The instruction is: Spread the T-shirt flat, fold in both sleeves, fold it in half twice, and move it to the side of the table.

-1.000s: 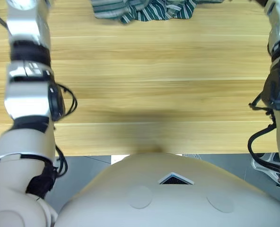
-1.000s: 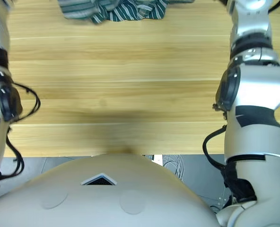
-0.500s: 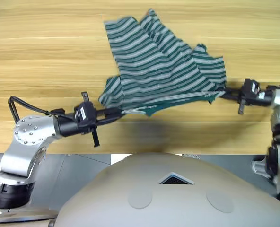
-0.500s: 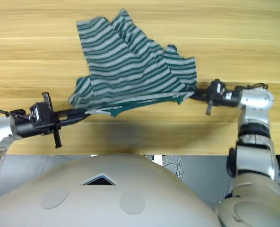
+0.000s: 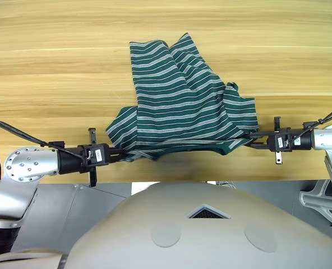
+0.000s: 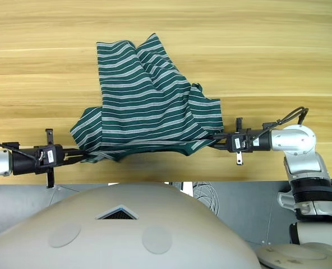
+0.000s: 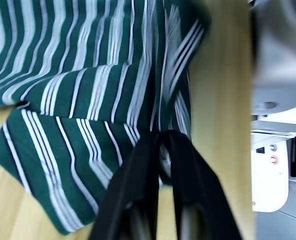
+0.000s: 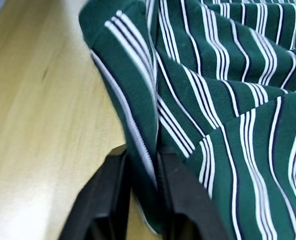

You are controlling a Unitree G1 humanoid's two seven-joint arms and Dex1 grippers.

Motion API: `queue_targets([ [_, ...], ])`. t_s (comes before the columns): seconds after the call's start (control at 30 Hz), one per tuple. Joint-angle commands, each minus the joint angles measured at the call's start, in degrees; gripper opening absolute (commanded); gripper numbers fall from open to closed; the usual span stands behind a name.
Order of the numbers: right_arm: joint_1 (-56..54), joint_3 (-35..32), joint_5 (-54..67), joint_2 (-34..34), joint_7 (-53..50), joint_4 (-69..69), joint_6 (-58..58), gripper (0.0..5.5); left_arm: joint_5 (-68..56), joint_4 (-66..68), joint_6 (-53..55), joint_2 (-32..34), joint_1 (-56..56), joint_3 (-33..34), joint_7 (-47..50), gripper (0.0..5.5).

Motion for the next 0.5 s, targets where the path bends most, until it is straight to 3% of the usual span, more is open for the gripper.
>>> queue_targets([
  [0.03, -1.30, 1.73, -2.16, -1.62, -0.44, 0.59, 1.41, 1.64, -4.51, -6.04, 3.05, 0.14, 1.58, 3.08, 0.10, 0.96],
  [0.2, -2.68, 0.18, 9.80, -2.88, 6.57, -1.51, 3.41, 2.54, -12.68, -7.73, 5.98, 1.22, 0.99, 11.34, -3.05, 1.83],
  [0.27, -4.59, -2.28, 20.44, -2.53, 12.30, -3.77, 7.47, 2.77, -13.30, -3.75, 6.03, 0.71, -4.94, 11.85, -1.81, 2.11],
  [0.4, -13.59, -2.59, 36.08, -3.31, 15.58, -2.72, 15.95, 2.77, -12.21, 7.37, 9.27, -6.43, -27.29, 4.84, 8.02, 2.90],
  [0.5, -23.22, -1.42, 38.19, -0.36, 15.57, 2.75, 20.94, 2.77, -6.14, 19.28, 10.92, -14.74, -42.75, -2.14, 17.28, 3.38],
])
